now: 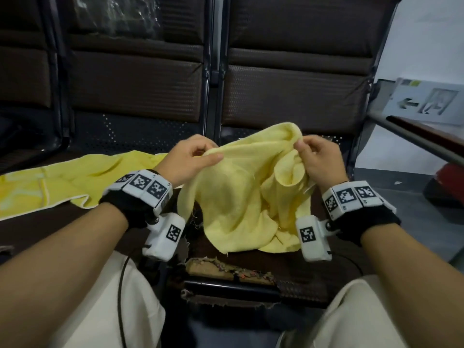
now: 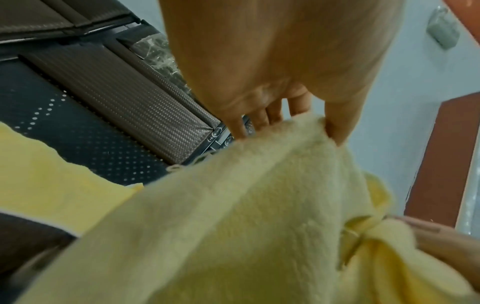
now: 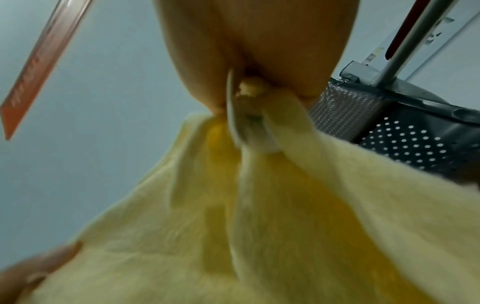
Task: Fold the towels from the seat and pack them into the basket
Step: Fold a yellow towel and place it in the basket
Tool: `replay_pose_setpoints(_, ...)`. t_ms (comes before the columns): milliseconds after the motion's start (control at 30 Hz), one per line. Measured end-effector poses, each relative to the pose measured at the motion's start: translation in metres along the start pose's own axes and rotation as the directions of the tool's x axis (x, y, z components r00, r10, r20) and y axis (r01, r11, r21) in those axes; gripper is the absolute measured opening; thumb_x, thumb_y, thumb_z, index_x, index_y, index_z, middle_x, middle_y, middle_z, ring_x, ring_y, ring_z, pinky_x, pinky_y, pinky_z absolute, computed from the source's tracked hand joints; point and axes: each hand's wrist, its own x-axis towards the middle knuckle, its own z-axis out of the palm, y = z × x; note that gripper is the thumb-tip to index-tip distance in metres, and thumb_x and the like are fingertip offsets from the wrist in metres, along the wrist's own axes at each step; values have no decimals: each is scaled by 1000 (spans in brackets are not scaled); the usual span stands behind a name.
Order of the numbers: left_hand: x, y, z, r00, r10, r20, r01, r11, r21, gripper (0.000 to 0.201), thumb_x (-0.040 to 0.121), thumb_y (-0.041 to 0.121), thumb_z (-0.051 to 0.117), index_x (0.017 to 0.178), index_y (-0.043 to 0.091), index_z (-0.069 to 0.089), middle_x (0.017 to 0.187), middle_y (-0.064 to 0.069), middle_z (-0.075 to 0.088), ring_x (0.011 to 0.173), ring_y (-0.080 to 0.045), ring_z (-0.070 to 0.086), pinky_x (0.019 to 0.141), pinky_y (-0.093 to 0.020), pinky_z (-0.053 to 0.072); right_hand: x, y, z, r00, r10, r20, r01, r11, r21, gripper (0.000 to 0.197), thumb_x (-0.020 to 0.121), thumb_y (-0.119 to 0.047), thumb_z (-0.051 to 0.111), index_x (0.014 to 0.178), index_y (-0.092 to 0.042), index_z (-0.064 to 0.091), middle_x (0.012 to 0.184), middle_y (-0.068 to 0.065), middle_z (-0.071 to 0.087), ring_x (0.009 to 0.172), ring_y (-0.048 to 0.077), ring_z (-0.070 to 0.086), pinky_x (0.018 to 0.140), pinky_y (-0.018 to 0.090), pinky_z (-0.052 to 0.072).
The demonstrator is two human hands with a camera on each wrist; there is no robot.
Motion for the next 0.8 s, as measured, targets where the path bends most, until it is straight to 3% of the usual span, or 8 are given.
replay_pose_setpoints(67,-1,0,2,998,-23,54,20,999,43,22,89,30,61,70,20,56,76,3,58,69,-8,54,65,-20,44,-3,9,3,983,113,144,-98,989,-106,11,91,-17,60,99,-21,66,91,-1,66,77,1,60,73,15,48)
replay_pose_setpoints(133,-4,-6,9,986,-89,139,65,984,166,25,92,25,57,70,17,48,67,0,50,63,-13,47,61,-27,38,-8,14,7,932,222,288,-154,958,-241,21,90,-16,62,110,-21,66,100,3,67,90,14,63,84,30,52)
replay_pose_setpoints(300,-10,-28,24,950,-186,250,105,947,304,26,79,2,66,71,20,47,70,2,55,64,-13,47,60,-23,38,-17,9,13,781,351,517,-14,837,-547,29,94,-14,51,117,-28,60,114,0,59,97,14,56,77,23,43)
replay_pose_setpoints(433,-11,-36,36,877,-245,414,63,911,407,24,76,1,70,80,22,59,85,9,63,82,-8,58,74,-21,47,-20,4,15,669,412,618,71,793,-605,32,93,-11,48,119,-27,60,116,0,59,105,15,56,81,23,42)
replay_pose_setpoints(500,-12,-39,39,830,-289,477,84,911,404,6,79,19,73,83,22,69,87,12,67,86,-8,61,79,-23,50,-19,4,15,665,412,623,91,783,-615,26,92,-13,52,109,-28,64,107,-3,58,98,13,56,79,23,42)
replay_pose_setpoints(600,-10,-40,36,811,-362,460,224,918,328,32,84,50,60,82,24,78,75,11,72,76,-5,65,74,-30,52,-19,6,16,696,391,602,97,780,-618,16,89,-21,58,99,-29,68,99,-5,59,92,12,57,74,22,41)
replay_pose_setpoints(700,-6,-44,33,854,-355,380,273,928,252,30,84,46,62,75,23,78,80,-1,74,81,-14,65,79,-31,51,-21,6,17,724,390,569,34,804,-593,17,88,-40,59,98,-27,65,99,-6,63,87,9,58,70,22,41)
replay_pose_setpoints(800,-6,-48,36,877,-329,350,273,941,200,14,74,26,78,82,16,72,69,2,68,66,-8,60,66,-22,48,-27,6,21,680,455,575,15,775,-631,42,74,-50,73,103,-27,54,100,-10,53,89,10,52,71,25,40)
